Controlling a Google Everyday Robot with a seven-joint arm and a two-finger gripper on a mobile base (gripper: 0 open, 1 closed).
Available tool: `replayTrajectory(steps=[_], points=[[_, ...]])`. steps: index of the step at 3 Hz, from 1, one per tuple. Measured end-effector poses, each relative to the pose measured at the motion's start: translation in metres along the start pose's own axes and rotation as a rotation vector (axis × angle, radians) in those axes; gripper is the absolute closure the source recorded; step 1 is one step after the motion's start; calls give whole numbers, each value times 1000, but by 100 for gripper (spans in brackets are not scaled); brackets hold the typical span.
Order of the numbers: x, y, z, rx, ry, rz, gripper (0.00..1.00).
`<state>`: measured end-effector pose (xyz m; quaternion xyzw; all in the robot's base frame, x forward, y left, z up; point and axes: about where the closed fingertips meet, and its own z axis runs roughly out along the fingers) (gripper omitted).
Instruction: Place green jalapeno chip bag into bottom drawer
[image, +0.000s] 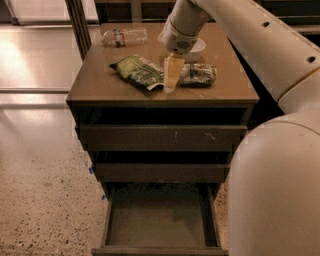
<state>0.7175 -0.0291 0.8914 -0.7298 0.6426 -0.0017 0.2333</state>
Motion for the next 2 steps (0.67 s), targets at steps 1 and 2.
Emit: replayTrajectory(steps=[1, 2], points=[[-2, -4, 5, 3, -6, -5, 0], [-12, -24, 23, 15, -35, -30, 0]])
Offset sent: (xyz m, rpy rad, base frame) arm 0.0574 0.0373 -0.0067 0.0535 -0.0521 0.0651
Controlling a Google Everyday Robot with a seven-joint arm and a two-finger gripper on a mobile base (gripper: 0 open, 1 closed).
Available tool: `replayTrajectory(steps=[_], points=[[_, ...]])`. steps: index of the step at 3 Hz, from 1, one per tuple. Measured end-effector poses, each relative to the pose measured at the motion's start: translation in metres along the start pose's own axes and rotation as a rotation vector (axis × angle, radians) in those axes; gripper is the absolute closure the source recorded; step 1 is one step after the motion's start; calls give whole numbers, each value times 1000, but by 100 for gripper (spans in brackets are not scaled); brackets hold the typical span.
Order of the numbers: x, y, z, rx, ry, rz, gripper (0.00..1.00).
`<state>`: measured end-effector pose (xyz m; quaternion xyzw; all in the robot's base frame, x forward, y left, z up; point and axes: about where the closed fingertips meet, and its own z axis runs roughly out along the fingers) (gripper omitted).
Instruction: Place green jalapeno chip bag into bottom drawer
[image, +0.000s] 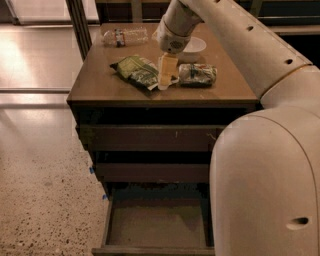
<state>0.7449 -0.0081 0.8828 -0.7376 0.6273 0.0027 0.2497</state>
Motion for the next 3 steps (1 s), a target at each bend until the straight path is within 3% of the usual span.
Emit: replayTrajectory(steps=[1, 2, 3], points=[[-21, -10, 27, -47, -34, -73, 0], [-34, 5, 60, -196, -73, -144, 2], [-33, 7, 59, -204, -69, -143, 25]])
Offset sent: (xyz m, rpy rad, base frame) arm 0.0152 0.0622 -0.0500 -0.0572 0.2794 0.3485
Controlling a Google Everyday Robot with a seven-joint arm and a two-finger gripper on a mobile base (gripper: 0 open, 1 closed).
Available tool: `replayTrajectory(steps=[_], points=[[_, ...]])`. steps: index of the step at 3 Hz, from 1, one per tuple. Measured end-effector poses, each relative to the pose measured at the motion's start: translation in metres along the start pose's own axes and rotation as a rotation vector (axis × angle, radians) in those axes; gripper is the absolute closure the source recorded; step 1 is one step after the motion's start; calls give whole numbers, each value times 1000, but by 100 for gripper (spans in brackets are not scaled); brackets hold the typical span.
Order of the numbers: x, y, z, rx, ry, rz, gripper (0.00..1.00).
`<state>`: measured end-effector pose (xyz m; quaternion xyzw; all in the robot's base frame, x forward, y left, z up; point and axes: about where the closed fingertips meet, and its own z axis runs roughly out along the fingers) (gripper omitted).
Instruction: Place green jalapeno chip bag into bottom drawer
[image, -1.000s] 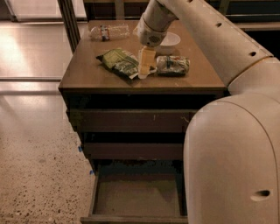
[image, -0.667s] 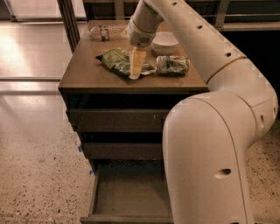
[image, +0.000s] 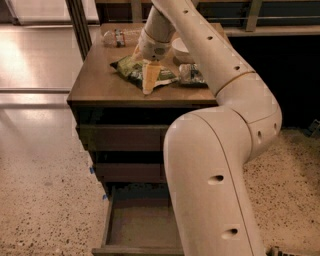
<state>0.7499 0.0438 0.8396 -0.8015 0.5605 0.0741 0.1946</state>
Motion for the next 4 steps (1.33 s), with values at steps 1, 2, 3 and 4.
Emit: replayTrajectory(steps=[1, 2, 3, 4], points=[[0, 0, 0, 0, 0, 0, 48], [0, 0, 0, 0, 0, 0, 71], [0, 0, 0, 0, 0, 0, 95], [-1, -1, 0, 4, -1, -1, 100]])
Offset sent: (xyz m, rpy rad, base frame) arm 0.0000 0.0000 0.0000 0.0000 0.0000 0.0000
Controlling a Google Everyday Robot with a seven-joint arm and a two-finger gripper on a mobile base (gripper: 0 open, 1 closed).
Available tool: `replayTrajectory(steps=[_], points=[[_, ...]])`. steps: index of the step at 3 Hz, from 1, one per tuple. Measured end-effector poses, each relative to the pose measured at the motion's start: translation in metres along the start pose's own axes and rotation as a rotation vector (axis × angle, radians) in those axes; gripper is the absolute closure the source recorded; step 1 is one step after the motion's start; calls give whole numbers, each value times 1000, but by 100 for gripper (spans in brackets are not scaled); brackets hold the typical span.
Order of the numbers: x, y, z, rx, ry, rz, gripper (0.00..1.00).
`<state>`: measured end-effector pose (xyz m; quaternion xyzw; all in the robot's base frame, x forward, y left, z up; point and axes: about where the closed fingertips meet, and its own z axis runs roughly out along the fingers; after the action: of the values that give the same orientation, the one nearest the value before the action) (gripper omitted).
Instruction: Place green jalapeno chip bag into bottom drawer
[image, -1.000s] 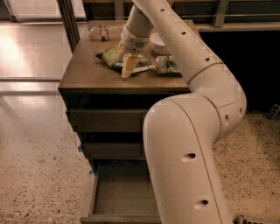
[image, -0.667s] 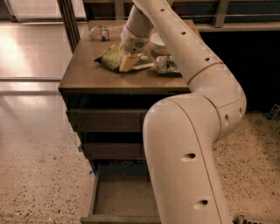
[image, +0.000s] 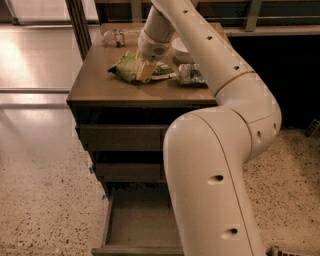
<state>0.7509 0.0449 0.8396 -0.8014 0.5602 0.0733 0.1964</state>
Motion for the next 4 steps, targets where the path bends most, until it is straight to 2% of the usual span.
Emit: replayTrajectory(steps=[1, 2, 3, 4], points=[[-2, -4, 2, 11, -2, -4, 100], [-31, 7, -46, 20, 7, -38, 100], [-74, 26, -101, 49, 7, -64, 100], [-108, 51, -141, 84, 1, -73, 100]])
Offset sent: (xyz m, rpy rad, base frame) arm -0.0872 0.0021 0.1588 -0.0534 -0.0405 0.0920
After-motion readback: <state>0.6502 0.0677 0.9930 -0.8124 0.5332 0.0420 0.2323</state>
